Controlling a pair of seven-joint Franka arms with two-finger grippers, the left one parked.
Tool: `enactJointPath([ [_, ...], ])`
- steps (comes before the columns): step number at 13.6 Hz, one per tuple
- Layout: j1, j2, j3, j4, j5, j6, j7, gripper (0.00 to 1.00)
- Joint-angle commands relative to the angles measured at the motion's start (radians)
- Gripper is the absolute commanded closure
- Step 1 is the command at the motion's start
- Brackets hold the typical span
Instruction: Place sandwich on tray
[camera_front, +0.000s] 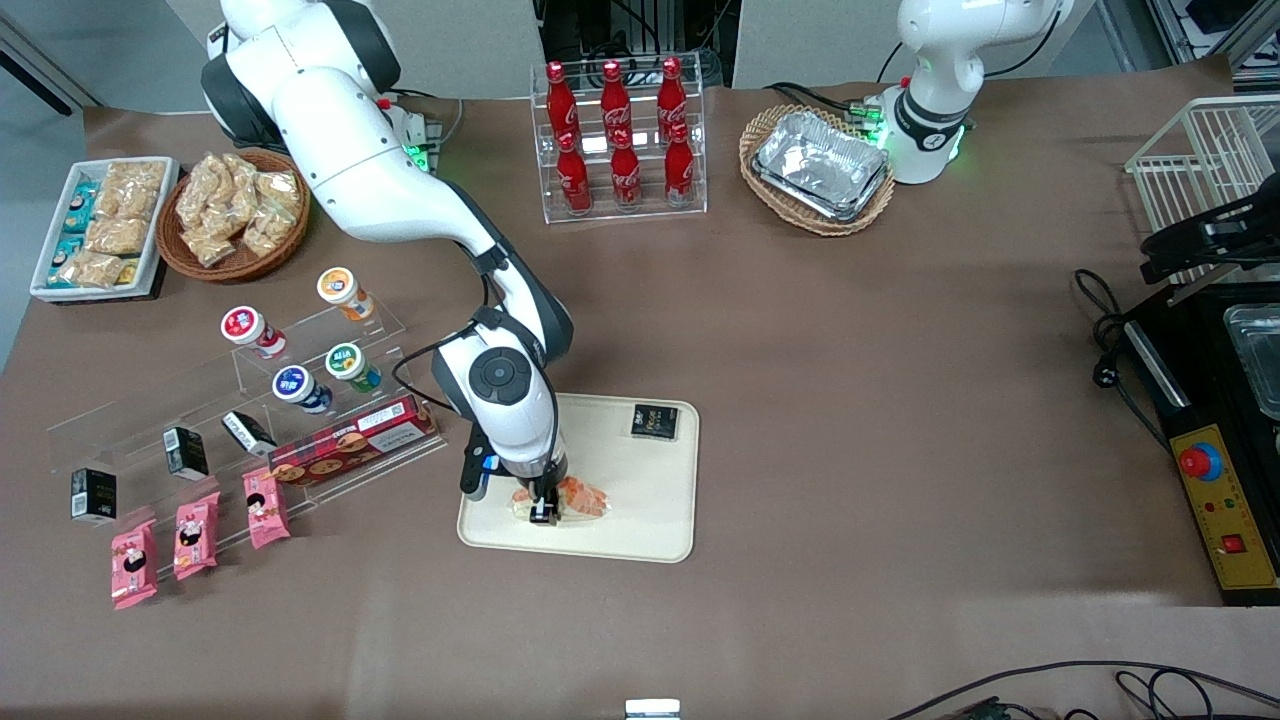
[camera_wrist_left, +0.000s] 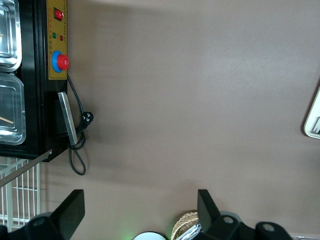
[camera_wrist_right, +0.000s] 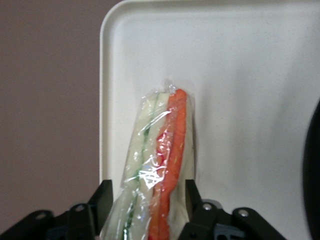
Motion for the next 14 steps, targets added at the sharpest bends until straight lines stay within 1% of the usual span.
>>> enactJointPath([
  [1, -0.003, 0.010, 0.001, 0.030, -0.047, 0.000, -0.054, 0.00],
  [3, -0.008, -0.030, 0.004, 0.025, -0.039, -0.024, -0.073, 0.00],
  [6, -0.011, -0.120, 0.016, 0.013, -0.030, -0.194, -0.189, 0.00],
  [7, -0.014, -0.161, 0.034, 0.009, -0.004, -0.242, -0.249, 0.00],
  [9, -0.061, -0.252, 0.073, -0.005, 0.068, -0.335, -0.397, 0.00],
  [10, -0.093, -0.299, 0.100, -0.007, 0.083, -0.412, -0.505, 0.00],
  [11, -0.112, -0.335, 0.122, -0.007, 0.085, -0.481, -0.600, 0.00],
  [13, -0.143, -0.410, 0.130, -0.019, 0.085, -0.566, -0.705, 0.00],
  [14, -0.147, -0.453, 0.130, -0.036, 0.083, -0.607, -0.786, 0.00],
])
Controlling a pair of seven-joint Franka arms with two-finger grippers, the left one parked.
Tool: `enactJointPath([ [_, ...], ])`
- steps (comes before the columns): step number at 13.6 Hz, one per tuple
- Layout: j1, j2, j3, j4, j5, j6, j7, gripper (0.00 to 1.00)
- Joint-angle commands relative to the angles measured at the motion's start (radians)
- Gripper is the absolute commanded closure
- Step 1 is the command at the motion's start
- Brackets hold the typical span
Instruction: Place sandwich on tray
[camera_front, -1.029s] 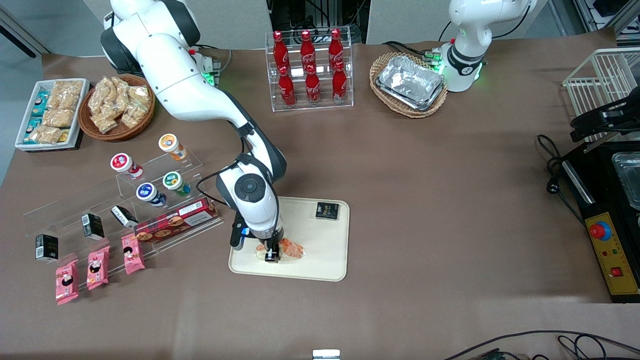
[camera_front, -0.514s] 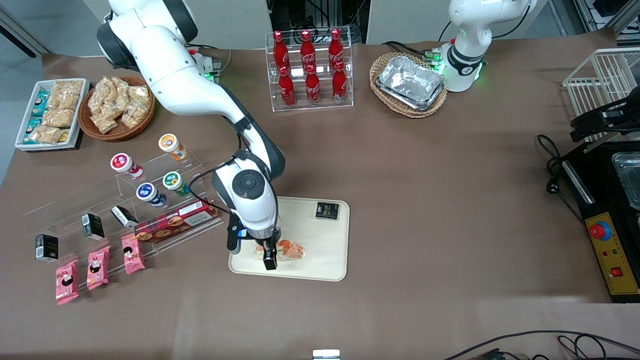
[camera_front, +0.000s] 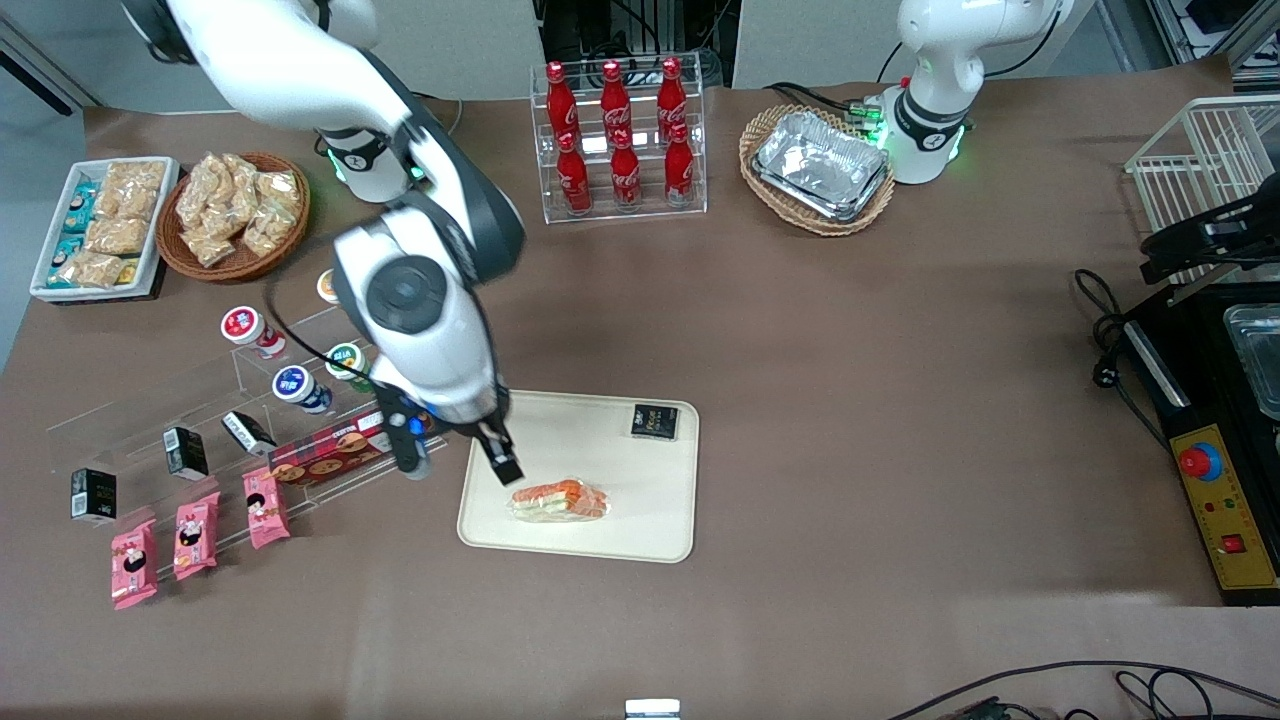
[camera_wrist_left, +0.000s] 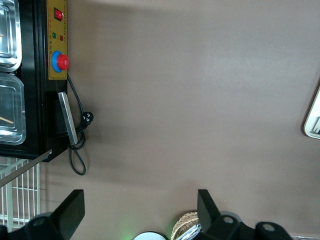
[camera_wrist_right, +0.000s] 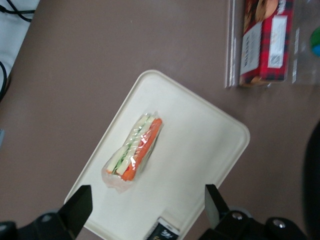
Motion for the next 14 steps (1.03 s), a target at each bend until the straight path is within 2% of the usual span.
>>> enactJointPath([
  [1, -0.040, -0.151, 0.019, -0.092, 0.011, -0.127, -0.291, 0.00],
  [8, -0.191, -0.527, 0.021, -0.374, 0.019, -0.152, -0.852, 0.00],
  [11, -0.259, -0.613, -0.008, -0.411, 0.040, -0.155, -1.097, 0.00],
  [14, -0.317, -0.650, -0.042, -0.417, 0.056, -0.160, -1.260, 0.00],
])
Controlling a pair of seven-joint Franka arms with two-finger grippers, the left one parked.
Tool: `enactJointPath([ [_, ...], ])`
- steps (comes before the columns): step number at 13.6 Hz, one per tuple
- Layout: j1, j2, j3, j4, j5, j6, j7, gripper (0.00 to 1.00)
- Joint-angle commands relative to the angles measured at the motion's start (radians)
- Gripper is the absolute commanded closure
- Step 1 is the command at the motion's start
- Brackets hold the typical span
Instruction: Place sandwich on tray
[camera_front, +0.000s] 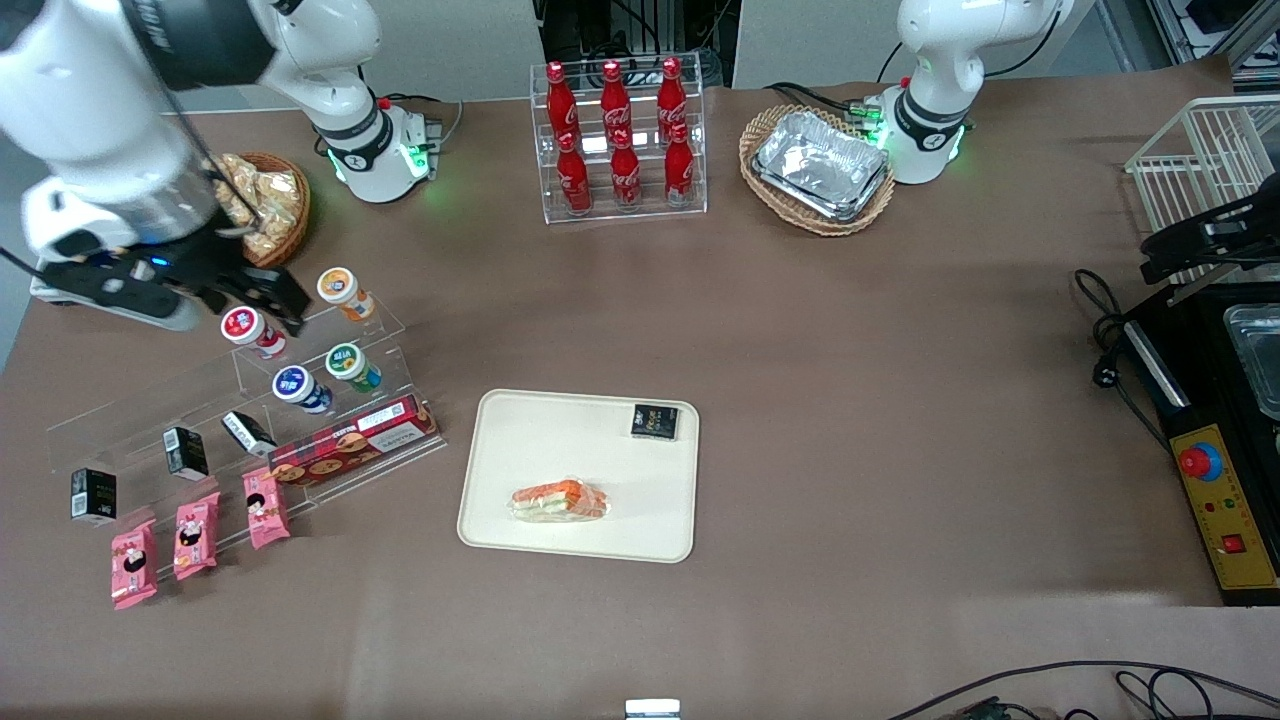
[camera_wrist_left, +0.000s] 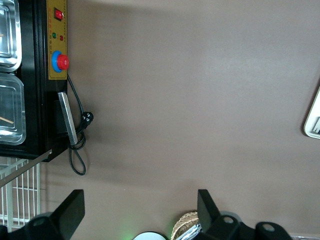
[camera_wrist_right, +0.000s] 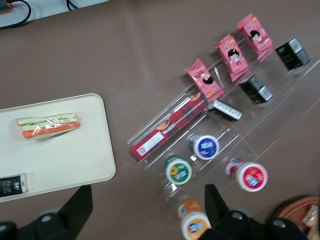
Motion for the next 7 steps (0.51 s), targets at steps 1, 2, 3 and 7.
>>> enactJointPath([
  [1, -0.088, -0.057, -0.015, -0.039, 0.026, 0.011, -0.208, 0.00],
  [2, -0.118, -0.057, -0.018, -0.039, 0.026, 0.011, -0.294, 0.00],
  [3, -0.148, -0.057, -0.030, -0.036, 0.026, 0.012, -0.360, 0.00],
  [7, -0.234, 0.002, -0.052, 0.040, 0.012, 0.028, -0.583, 0.00],
])
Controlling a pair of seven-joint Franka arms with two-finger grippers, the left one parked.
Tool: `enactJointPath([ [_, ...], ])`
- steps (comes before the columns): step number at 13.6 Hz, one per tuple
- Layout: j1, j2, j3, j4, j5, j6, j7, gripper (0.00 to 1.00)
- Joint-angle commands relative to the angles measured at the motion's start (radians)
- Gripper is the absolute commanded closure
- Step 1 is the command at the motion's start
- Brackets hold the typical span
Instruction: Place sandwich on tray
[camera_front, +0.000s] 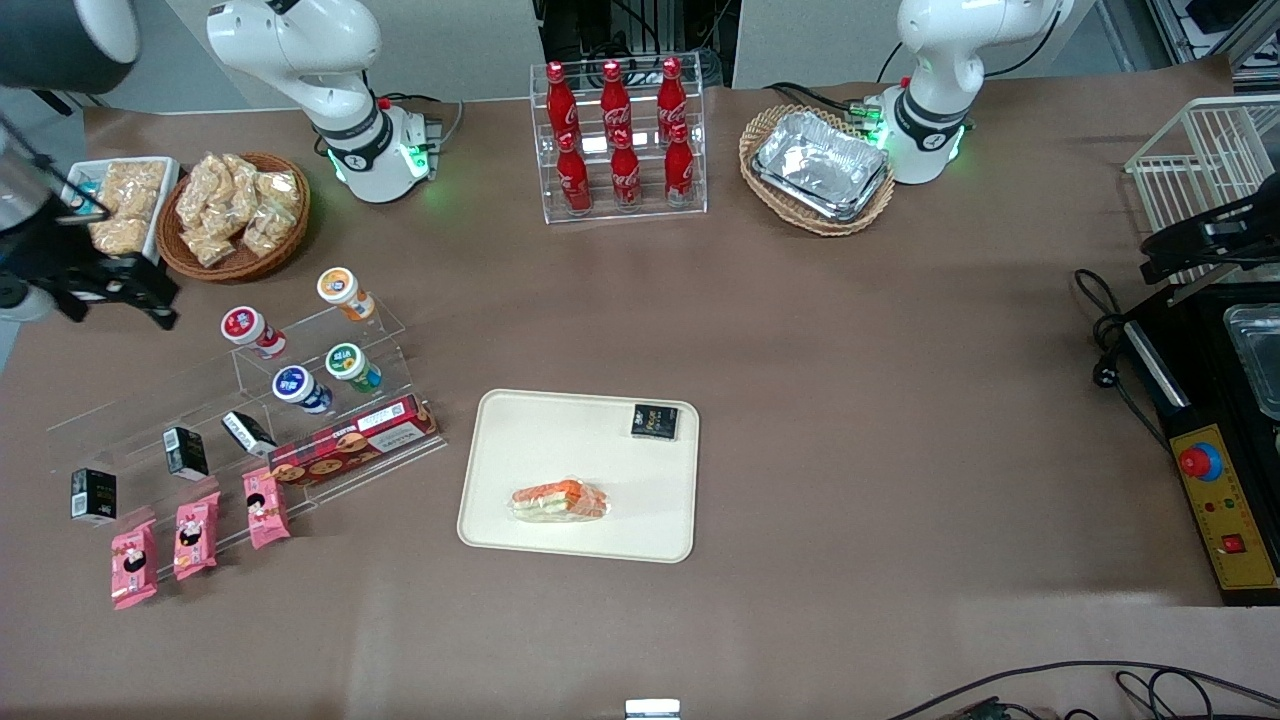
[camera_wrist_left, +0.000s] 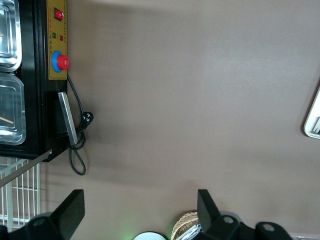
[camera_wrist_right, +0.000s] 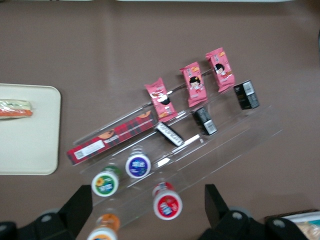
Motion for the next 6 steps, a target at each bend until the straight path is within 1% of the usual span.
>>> enactJointPath([
  [1, -0.049, 0.090, 0.000, 0.120, 0.007, 0.010, -0.118, 0.00],
  [3, -0.043, 0.167, -0.016, 0.214, 0.013, -0.012, -0.110, 0.00],
  [6, -0.015, 0.172, -0.029, 0.219, 0.018, -0.012, -0.078, 0.00],
])
